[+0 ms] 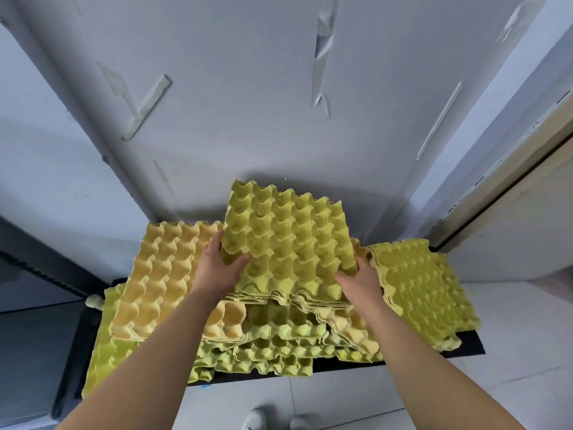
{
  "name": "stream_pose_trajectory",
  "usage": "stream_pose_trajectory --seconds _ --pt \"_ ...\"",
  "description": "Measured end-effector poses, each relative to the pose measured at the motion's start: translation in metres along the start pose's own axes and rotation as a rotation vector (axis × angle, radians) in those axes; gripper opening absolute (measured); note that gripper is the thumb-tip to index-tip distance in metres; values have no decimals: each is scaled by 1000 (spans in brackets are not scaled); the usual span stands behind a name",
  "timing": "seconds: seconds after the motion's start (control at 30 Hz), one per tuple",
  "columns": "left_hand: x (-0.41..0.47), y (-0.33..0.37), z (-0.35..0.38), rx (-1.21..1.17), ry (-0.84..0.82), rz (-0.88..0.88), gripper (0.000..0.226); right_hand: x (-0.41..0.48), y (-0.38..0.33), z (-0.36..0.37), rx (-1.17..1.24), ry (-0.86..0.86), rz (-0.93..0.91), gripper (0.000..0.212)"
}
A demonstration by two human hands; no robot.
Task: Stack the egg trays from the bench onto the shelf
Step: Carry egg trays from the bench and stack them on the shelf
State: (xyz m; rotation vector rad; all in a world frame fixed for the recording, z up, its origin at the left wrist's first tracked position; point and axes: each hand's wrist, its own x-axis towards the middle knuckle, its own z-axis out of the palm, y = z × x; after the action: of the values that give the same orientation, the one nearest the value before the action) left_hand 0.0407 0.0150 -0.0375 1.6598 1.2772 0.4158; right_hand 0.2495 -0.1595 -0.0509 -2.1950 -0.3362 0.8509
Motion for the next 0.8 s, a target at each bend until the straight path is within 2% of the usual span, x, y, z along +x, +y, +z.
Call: stream_pose_trajectory --seconds 0.13,0.27,0.53,0.8 --pt "-8 7 13 -69 43 7 86 1 -6 -20 39 14 -50 65" --pt "-17 13 22 -99 68 4 87 6 -7 -30 8 3 -88 73" --pt "-23 21 15 -185 68 -48 99 10 -15 -42 3 -19 -144 64" --pt "-30 35 16 -213 115 -19 82 11 -41 -54 71 -20 -209 51"
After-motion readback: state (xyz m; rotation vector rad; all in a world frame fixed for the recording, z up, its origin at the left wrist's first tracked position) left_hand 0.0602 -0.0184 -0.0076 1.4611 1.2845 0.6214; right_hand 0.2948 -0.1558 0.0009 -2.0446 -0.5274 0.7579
